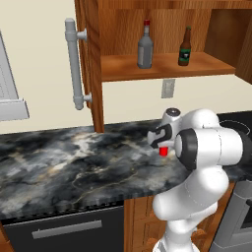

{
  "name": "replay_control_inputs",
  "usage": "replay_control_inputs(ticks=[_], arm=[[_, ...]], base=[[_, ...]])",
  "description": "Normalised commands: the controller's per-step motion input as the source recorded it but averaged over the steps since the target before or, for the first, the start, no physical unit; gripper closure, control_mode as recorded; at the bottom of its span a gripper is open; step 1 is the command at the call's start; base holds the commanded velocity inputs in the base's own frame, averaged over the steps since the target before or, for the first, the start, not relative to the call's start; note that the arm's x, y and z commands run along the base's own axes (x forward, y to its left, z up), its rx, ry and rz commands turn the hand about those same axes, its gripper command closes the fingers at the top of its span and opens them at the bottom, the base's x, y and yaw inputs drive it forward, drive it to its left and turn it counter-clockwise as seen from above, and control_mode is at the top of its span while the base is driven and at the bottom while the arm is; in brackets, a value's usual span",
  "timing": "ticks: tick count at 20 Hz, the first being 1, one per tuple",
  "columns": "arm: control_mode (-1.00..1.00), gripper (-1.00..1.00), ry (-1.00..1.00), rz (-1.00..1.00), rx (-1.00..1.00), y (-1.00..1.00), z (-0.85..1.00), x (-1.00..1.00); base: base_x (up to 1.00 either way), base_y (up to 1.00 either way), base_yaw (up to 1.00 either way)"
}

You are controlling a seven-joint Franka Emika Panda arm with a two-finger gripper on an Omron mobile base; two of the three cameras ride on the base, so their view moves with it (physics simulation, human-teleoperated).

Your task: Sort all alcoholic drinks to one cabinet, and non-alcoholic drinks to the other.

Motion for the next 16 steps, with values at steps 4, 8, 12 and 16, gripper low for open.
replay_control_inputs(ticks=[4, 8, 12, 16], arm=[[-1.00, -1.00, 0.00, 0.00, 0.00, 0.00, -0.23, 0.00], [-1.00, 1.00, 0.00, 0.00, 0.00, 0.00, -0.28, 0.00], [-1.00, 1.00, -0.01, 0.00, 0.00, 0.00, -0.32, 0.00], [-1.00, 1.00, -0.04, 0.00, 0.00, 0.00, -0.31, -0.04]], base=[[0.00, 0.00, 0.00], [0.00, 0.00, 0.00], [0.00, 0.00, 0.00], [0.00, 0.00, 0.00]])
